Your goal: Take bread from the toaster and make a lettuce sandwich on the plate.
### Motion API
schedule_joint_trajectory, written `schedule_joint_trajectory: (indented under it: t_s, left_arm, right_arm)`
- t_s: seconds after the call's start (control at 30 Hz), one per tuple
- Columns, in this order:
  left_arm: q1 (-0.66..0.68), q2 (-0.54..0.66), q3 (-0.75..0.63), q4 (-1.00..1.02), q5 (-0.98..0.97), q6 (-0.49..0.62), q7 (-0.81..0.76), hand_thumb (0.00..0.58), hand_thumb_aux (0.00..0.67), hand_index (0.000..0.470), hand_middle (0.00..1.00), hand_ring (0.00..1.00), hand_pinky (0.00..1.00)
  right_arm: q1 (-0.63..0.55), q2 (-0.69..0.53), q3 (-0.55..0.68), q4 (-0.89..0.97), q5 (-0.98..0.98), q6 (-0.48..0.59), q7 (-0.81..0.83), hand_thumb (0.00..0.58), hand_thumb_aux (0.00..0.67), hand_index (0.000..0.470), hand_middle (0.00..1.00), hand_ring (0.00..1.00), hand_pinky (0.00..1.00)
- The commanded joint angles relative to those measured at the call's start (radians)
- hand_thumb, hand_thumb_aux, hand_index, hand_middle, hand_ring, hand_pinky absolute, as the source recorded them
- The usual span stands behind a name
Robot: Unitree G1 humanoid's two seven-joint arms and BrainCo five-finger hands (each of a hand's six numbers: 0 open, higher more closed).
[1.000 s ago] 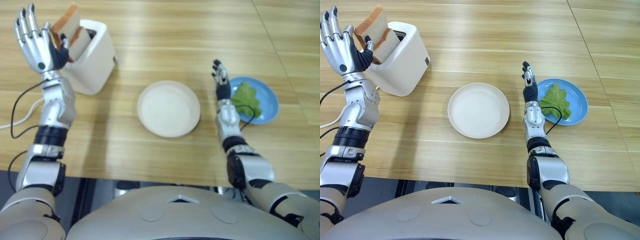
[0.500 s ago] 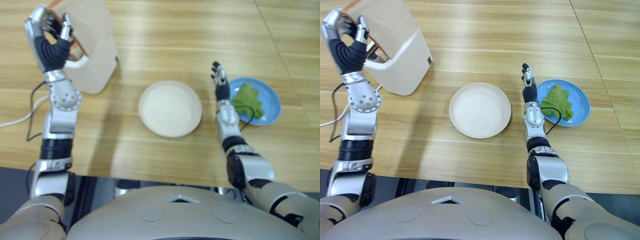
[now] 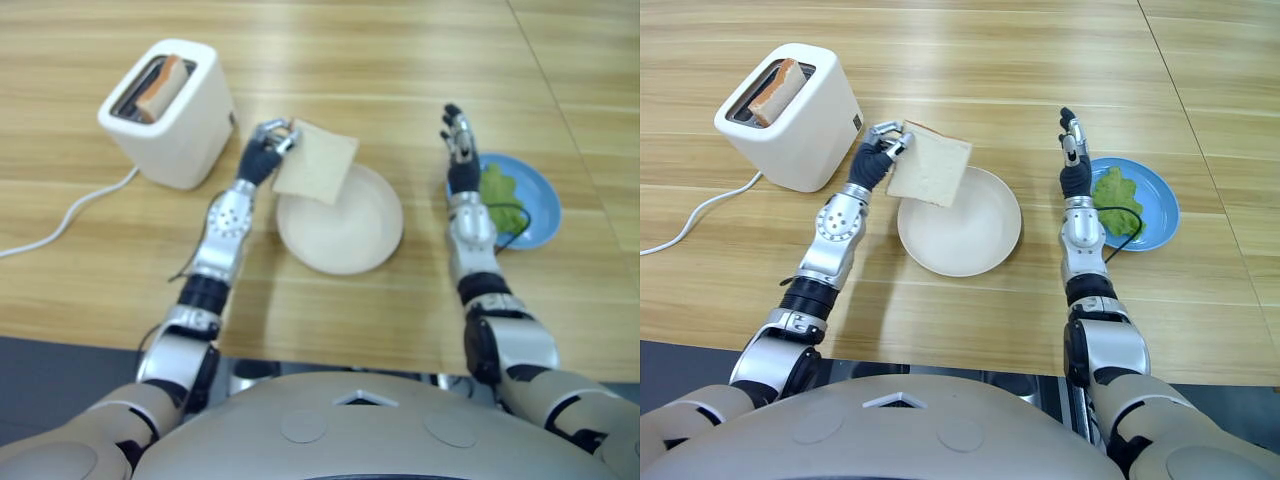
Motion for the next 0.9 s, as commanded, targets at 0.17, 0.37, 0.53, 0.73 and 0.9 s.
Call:
schedule_joint_trajectory:
  t_s: [0.17,0.37,0.53,0.73,0.9]
  left_arm:
    - [-0.027,-0.007,-0.112,0.203,0.146,0.018,-0.053,0.58,0.67,0.46,1.0,1.0,1.0]
    - [-0.02,0.048,-0.125,0.208,0.222,0.041,-0.036,0.0,0.0,0.0,0.0,0.0,0.0]
    - [-0.003,0.104,-0.103,0.126,0.277,0.068,0.017,0.0,0.0,0.0,0.0,0.0,0.0]
    - [0.034,0.174,-0.08,-0.098,0.435,0.153,0.18,0.0,0.0,0.0,0.0,0.0,0.0]
    - [0.061,0.181,-0.08,-0.19,0.493,0.216,0.202,0.0,0.0,0.0,0.0,0.0,0.0]
  right_arm:
    - [0.11,-0.097,0.004,-0.315,-0.102,0.097,-0.011,0.0,0.0,0.0,0.0,0.0,0.0]
    - [0.152,-0.233,0.001,-0.476,-0.323,0.166,-0.067,0.0,0.0,0.0,0.0,0.0,0.0]
    - [0.152,-0.404,0.026,-0.49,-0.636,0.272,-0.225,0.0,0.0,0.0,0.0,0.0,0.0]
    - [0.115,-0.644,0.188,-0.34,-1.003,0.484,-0.362,0.0,0.0,0.0,0.0,0.0,0.0]
    - [0.094,-0.721,0.309,-0.208,-1.093,0.551,-0.387,0.0,0.0,0.0,0.0,0.0,0.0]
